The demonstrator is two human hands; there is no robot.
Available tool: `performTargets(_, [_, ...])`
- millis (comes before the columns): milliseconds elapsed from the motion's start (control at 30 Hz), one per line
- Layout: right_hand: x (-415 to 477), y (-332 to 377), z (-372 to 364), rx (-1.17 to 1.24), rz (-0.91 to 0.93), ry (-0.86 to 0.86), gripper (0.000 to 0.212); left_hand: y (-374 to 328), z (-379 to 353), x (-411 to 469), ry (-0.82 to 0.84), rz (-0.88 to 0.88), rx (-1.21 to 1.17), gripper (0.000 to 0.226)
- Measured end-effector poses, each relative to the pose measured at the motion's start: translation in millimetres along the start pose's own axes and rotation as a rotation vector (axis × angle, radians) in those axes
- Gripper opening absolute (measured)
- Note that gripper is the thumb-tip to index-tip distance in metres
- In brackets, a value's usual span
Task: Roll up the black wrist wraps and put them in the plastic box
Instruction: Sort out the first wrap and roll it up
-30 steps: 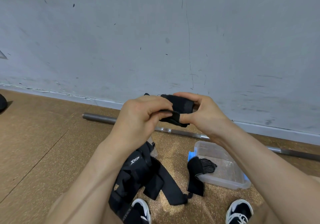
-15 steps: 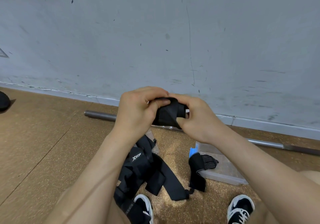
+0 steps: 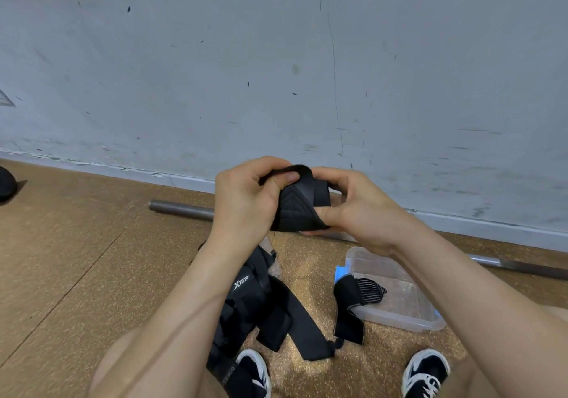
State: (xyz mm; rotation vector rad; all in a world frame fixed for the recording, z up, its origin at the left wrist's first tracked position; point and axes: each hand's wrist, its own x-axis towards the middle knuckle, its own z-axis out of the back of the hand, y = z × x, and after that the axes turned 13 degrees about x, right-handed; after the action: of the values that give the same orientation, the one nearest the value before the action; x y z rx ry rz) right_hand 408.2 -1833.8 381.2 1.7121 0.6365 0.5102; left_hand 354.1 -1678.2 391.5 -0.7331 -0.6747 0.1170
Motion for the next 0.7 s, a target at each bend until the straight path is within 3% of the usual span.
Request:
performTargets(100, [2, -2, -1, 0.088, 0.01, -0.051, 0.049, -1, -1, -1, -0.072, -0.026, -0.012, 0.017])
performTargets(367, [-1, 5, -4, 0.429, -0.115, 0.026, 0.045, -2, -2, -1, -0.231, -0.115, 0.13, 0.008])
performTargets(500, [-4, 7, -8, 0.415, -0.096, -0.006, 0.024, -3, -2, -1, -0.286, -0.158, 0.223, 0.007])
performTargets(567, [-4, 8, -10, 0.356, -0.078, -0.032, 0.024, -4, -1, 0, -0.226, -0.133, 0.205, 0.008])
performTargets(700, [-5, 8, -10, 0.08, -0.005, -0.107, 0.03, -1, 5, 6, 0.064, 0.213, -0.041, 0.024])
